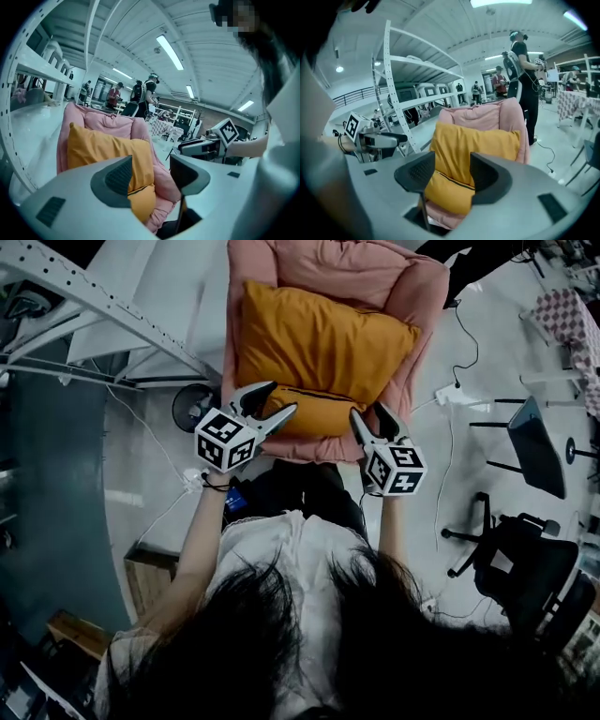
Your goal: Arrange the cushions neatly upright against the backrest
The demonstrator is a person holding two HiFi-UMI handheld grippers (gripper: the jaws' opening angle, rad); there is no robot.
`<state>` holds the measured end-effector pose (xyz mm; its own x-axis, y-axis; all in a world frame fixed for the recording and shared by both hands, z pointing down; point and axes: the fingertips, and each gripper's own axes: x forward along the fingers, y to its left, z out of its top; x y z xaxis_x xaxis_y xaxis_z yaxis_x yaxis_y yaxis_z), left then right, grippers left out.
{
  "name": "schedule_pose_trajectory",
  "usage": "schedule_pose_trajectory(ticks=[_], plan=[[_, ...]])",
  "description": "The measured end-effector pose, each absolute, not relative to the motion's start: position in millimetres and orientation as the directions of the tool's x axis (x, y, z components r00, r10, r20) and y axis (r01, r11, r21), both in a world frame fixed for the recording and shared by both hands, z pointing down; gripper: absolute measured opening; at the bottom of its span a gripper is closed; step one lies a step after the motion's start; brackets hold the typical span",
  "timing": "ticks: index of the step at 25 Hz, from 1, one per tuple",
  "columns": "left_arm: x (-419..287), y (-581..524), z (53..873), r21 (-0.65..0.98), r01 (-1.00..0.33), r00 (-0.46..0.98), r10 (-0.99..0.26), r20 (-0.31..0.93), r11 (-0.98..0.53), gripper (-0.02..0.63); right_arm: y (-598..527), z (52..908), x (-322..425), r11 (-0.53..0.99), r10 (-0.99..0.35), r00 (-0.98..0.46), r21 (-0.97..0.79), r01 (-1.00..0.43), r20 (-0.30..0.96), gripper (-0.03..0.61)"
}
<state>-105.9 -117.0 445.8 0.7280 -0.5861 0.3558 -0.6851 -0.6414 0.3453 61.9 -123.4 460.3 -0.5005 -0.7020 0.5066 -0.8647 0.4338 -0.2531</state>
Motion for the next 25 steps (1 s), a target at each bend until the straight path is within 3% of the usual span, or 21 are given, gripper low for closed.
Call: schedule_pose_trajectory(ticks=[5, 11, 18, 25], plan=[[-96, -80, 433, 0.377, -0.651, 0.759, -0.570, 0.315, -0.659, 0.250, -93, 439, 60, 0.392, -0.740, -0.482, -0.282, -0.876, 0.468, 0.200], [-90, -70, 432, 0.400, -0.655, 0.754, -0.592, 0.285, -0.641, 0.190, -73, 438, 54, 0.389, -0.723, -0.486, -0.292, -0.874, 0.490, 0.167], [-68, -52, 429, 0.397, -0.651, 0.758, -0.584, 0.291, -0.647, 0.166, -67, 433, 52, 0.432, -0.706, -0.516, -0.282, -0.857, 0.485, 0.133], [-38, -26, 411, 0.359, -0.708, 0.703, -0.655, 0.276, -0.609, 0.126, -36, 425, 76, 0.495, -0.672, -0.583, -0.308, -0.812, 0.456, 0.119]])
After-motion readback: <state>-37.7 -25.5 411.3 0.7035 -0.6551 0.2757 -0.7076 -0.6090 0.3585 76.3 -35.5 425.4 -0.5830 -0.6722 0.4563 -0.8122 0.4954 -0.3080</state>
